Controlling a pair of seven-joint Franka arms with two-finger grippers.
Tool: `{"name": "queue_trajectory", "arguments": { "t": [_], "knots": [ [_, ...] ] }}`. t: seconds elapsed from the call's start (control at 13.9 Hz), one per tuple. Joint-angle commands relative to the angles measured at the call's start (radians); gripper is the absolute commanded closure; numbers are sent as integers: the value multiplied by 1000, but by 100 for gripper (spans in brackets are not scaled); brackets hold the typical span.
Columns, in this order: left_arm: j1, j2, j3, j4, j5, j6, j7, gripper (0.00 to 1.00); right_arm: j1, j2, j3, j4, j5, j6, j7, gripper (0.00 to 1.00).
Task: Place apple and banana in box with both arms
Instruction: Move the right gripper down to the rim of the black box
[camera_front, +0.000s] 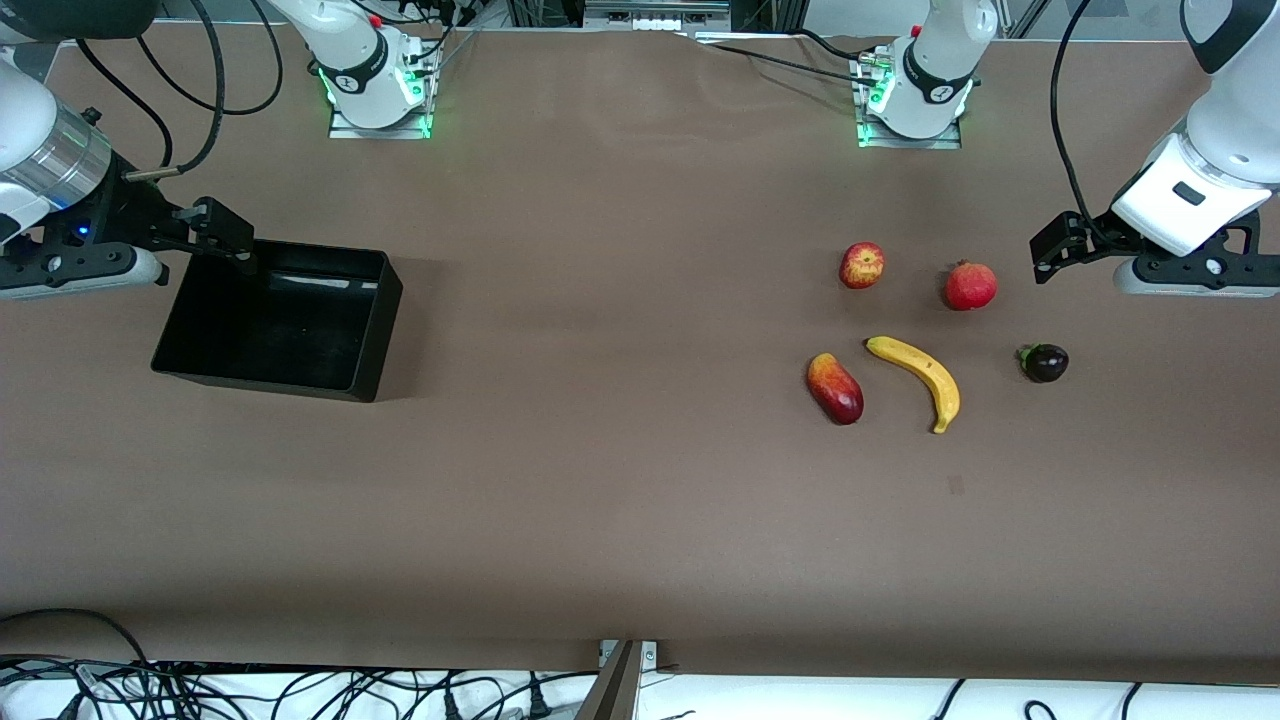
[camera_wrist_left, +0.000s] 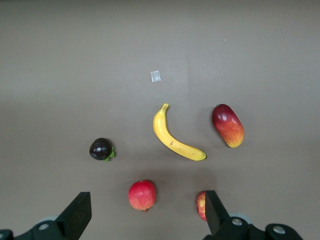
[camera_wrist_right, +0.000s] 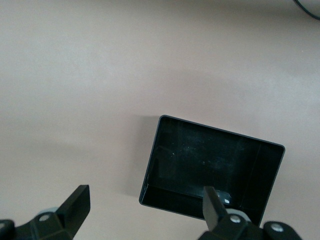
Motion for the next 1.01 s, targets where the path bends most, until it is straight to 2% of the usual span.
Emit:
{"name": "queue_trajectory", "arguments": {
  "t": [0.0, 0.58, 0.94],
  "knots": [
    [1, -6, -1, 0, 0, -9, -6, 0, -8, -2, 2, -2, 17, 6, 5, 0],
    [-2, -6, -5, 1, 0, -66, 0, 0, -15, 15, -11, 1, -1, 5, -13, 0],
    [-4, 1, -7, 21, 2, -68, 0, 0, -14, 22, -16, 5, -50, -4, -27, 0]
  ]
}}
